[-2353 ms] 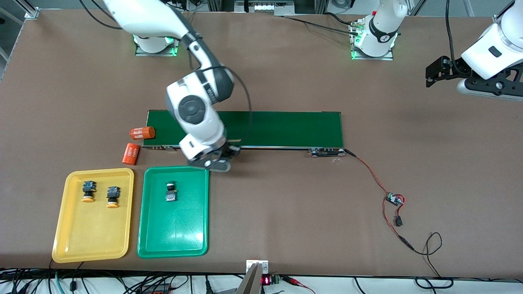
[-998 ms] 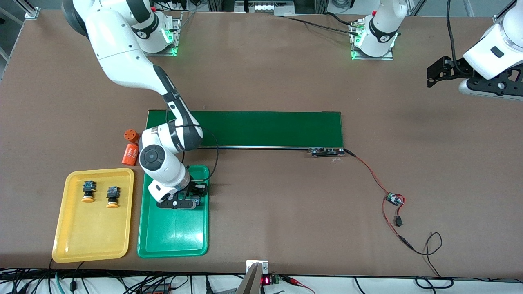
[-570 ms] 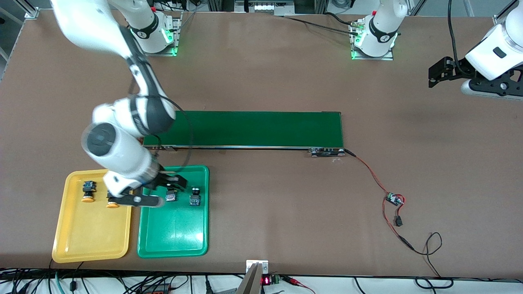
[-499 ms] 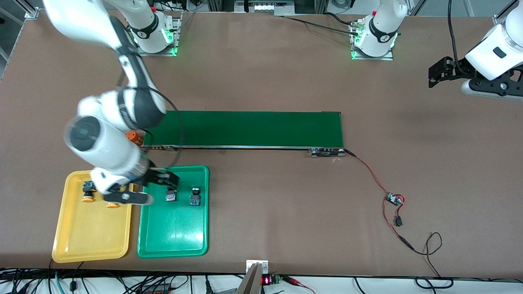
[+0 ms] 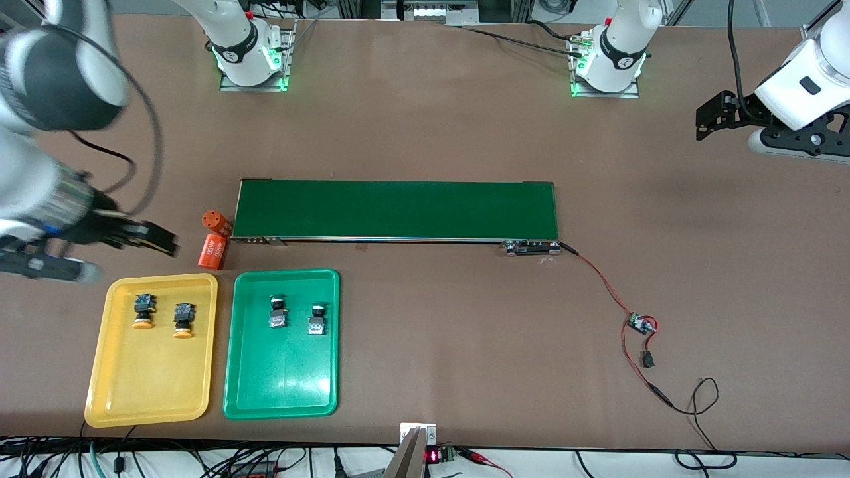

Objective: Sort buttons by color to trays

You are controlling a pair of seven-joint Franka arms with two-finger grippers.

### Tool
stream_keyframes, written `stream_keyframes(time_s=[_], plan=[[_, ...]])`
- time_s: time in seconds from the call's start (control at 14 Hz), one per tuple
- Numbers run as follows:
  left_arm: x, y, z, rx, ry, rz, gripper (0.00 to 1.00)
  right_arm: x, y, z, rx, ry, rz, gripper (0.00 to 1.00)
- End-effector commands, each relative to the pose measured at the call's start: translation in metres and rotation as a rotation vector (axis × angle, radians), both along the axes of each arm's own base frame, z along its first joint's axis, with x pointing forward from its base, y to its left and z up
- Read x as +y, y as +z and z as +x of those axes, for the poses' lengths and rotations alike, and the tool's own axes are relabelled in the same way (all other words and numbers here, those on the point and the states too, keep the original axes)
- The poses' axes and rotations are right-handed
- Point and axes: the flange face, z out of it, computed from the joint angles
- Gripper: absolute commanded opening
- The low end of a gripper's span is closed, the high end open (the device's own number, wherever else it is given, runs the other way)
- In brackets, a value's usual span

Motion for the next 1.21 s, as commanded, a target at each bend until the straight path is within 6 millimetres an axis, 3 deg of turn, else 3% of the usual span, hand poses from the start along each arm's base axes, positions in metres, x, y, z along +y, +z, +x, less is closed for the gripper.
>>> stream_keyframes(time_s=[0.0, 0.14, 0.5, 0.86, 1.14], plan=[[0.000, 0.007, -0.001, 0.005, -0.004, -0.006, 1.00, -0.063, 0.009, -0.028, 0.019, 0.071, -0.003, 1.00], [0.000, 0.006, -0.001, 0.006, -0.004, -0.006, 1.00, -0.091, 0.022, -0.047, 0.067, 0.061, 0.001, 1.00], [0.000, 0.007, -0.001, 0.006, -0.005, -0.006, 1.00, -0.082, 0.051, -0.066, 0.059, 0.088, -0.029, 1.00], [0.000, 0.007, -0.001, 0.006, -0.005, -0.006, 1.00, -0.060, 0.047, -0.077, 0.082, 0.092, -0.021, 1.00], [0.000, 0.007, -0.001, 0.006, -0.005, -0.006, 1.00, -0.066, 0.052, -0.103, 0.044, 0.086, 0.003, 1.00]])
